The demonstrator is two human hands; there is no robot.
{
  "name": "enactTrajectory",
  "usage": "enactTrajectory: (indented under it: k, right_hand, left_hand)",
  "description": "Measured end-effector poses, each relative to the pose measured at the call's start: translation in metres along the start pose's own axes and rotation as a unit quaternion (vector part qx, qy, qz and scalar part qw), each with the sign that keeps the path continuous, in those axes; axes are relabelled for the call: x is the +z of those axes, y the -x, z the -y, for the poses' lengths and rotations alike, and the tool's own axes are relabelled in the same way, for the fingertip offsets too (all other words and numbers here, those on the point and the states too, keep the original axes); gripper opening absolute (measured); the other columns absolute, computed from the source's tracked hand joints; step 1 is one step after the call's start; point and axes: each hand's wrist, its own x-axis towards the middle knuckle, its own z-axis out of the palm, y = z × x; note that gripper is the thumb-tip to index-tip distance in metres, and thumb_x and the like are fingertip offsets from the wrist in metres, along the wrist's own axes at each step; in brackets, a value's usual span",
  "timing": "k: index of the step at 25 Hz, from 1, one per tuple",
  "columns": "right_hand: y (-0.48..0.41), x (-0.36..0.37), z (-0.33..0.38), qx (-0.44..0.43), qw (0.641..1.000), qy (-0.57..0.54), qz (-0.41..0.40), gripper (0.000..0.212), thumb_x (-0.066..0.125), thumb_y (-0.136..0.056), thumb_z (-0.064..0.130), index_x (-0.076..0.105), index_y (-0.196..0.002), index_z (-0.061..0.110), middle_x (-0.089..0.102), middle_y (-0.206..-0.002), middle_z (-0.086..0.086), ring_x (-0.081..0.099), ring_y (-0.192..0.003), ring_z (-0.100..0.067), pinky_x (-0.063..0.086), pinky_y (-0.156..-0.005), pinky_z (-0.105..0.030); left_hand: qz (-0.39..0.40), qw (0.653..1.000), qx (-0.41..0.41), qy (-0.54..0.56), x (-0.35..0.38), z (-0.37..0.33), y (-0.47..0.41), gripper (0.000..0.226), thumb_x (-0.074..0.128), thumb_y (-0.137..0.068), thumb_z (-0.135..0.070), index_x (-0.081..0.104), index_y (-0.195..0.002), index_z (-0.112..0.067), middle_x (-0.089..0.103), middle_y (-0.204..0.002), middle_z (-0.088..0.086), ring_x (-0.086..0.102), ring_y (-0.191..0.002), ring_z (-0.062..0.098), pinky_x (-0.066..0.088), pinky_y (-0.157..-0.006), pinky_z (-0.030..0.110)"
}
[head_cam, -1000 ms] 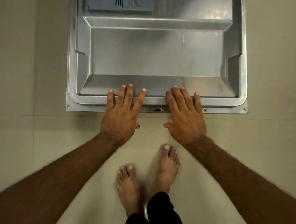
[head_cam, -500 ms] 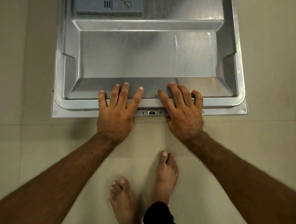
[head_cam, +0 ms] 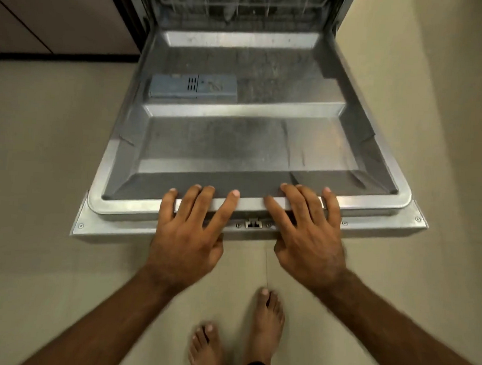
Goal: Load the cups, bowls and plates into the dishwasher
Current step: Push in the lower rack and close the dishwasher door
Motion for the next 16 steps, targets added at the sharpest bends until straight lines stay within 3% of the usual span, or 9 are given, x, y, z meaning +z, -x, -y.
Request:
enactTrajectory:
  k: [7, 12, 16]
  right_hand:
    - [-0.076, -0.146, -0.024, 0.009, 0.998, -0.042, -0.045, 0.094, 0.083, -0.066, 0.027, 0.038, -0.148, 0.026, 0.036, -0.159, -0.014, 0.027, -0.15, -0.035, 0.02, -0.116, -0.066]
    - [-0.144, -0.218, -0.047, 0.012, 0.984, -0.084, -0.158, 0.073, 0.074, -0.073, 0.013, 0.051, -0.142, 0.019, 0.038, -0.158, -0.013, 0.027, -0.151, -0.031, 0.025, -0.116, -0.063]
    - [-0.204, -0.253, -0.068, 0.006, 0.97, -0.086, -0.227, 0.06, 0.062, -0.078, 0.003, 0.06, -0.136, 0.013, 0.047, -0.153, -0.009, 0.034, -0.148, -0.028, 0.026, -0.116, -0.061]
  left_hand:
    - [-0.019, 0.999, 0.014, 0.037, -0.141, 0.05, -0.09, 0.09, 0.077, -0.071, -0.046, 0.049, -0.151, -0.018, 0.054, -0.142, 0.016, 0.052, -0.132, 0.036, 0.031, -0.113, 0.065]
    - [-0.121, 0.992, 0.011, 0.016, -0.213, 0.085, -0.16, 0.066, 0.073, -0.077, -0.043, 0.065, -0.137, -0.016, 0.057, -0.144, 0.016, 0.053, -0.135, 0.035, 0.034, -0.111, 0.065]
    - [-0.191, 0.981, -0.031, -0.002, -0.244, 0.108, -0.21, 0.057, 0.068, -0.087, -0.042, 0.065, -0.135, -0.013, 0.062, -0.137, 0.013, 0.057, -0.132, 0.033, 0.037, -0.109, 0.061]
